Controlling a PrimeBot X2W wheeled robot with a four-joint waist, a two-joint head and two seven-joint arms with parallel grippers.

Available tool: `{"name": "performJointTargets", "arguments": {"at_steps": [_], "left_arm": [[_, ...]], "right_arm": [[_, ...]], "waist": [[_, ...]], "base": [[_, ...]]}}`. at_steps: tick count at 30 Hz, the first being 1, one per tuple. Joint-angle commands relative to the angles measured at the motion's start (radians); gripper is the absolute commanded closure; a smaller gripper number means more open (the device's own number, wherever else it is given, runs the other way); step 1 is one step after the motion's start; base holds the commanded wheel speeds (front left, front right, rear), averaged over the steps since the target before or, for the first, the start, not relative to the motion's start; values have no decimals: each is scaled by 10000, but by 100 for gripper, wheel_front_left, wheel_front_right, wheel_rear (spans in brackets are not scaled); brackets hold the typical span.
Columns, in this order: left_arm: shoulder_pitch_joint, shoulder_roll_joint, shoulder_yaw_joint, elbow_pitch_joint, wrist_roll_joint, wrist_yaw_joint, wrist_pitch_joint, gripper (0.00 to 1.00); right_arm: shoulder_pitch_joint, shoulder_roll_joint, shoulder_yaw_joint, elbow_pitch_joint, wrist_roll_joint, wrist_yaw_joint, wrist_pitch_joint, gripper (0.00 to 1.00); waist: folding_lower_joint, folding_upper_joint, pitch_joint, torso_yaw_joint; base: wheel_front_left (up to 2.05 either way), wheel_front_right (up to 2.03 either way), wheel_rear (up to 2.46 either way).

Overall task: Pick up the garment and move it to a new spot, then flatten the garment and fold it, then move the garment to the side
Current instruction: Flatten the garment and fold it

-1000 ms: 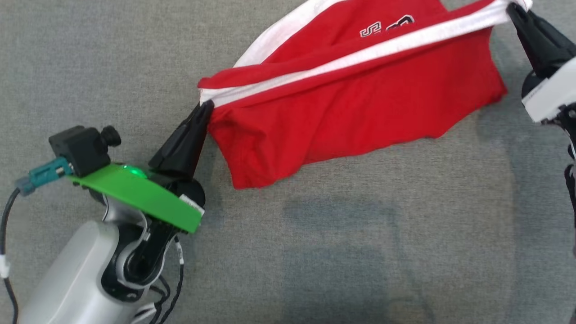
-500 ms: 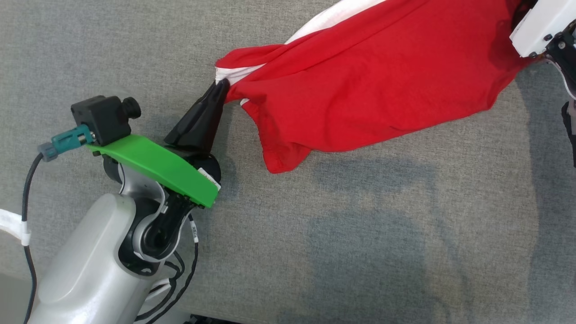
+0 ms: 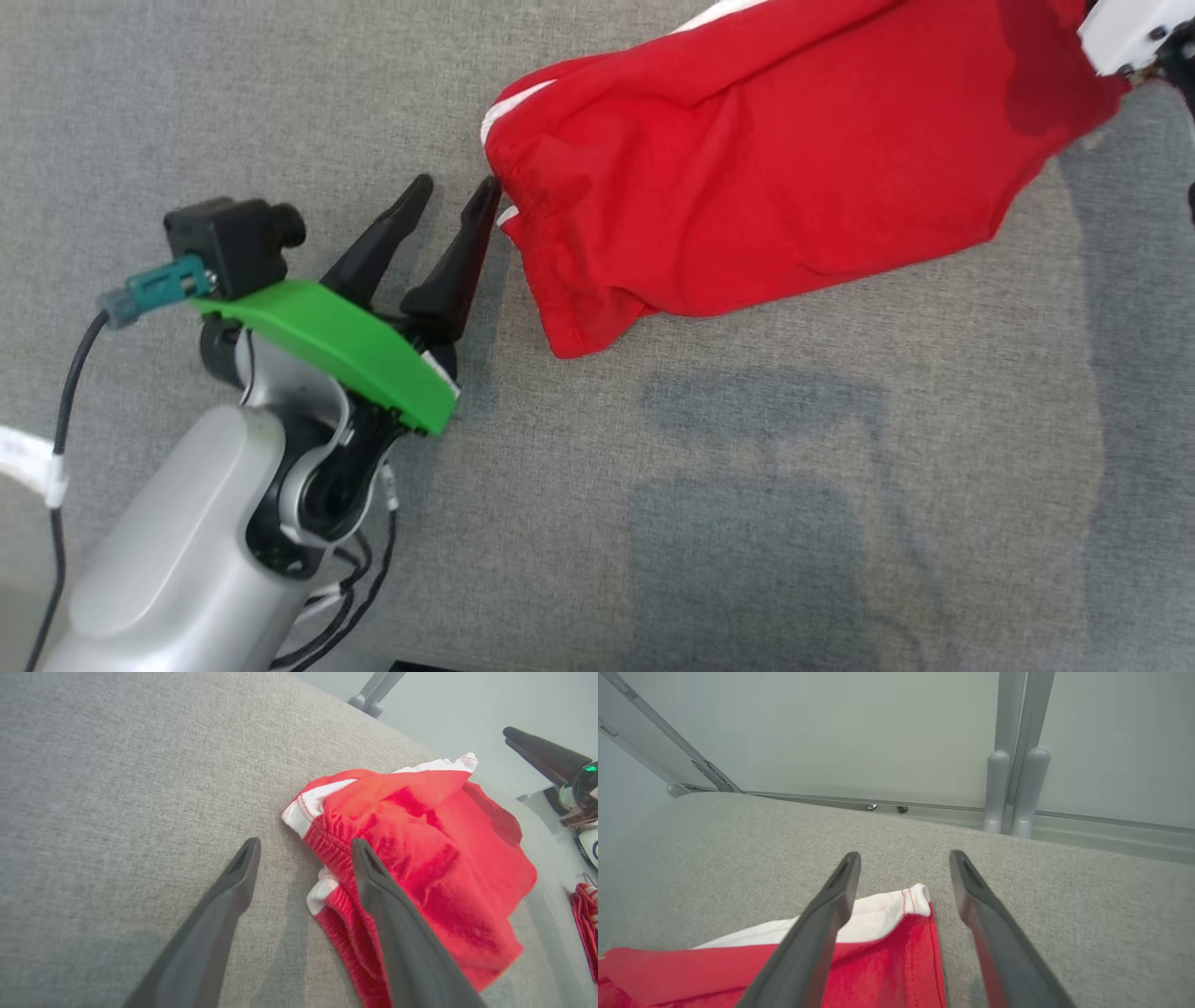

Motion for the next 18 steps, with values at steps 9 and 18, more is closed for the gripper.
{"name": "performJointTargets", "arguments": {"at_steps": [9, 18], "left_arm": [[1152, 1086, 40, -1313, 1583, 890, -1002, 0], [1936, 774, 16, -1081, 2311, 1021, -2695, 0]], "right_arm": [[601, -444, -354, -414, 144, -1, 2043, 0], [1910, -514, -505, -977, 380, -1, 4660, 0]], "waist": [[0, 69, -371, -150], [0, 69, -228, 504]], "base": [[0, 0, 0], [0, 0, 0]]}}
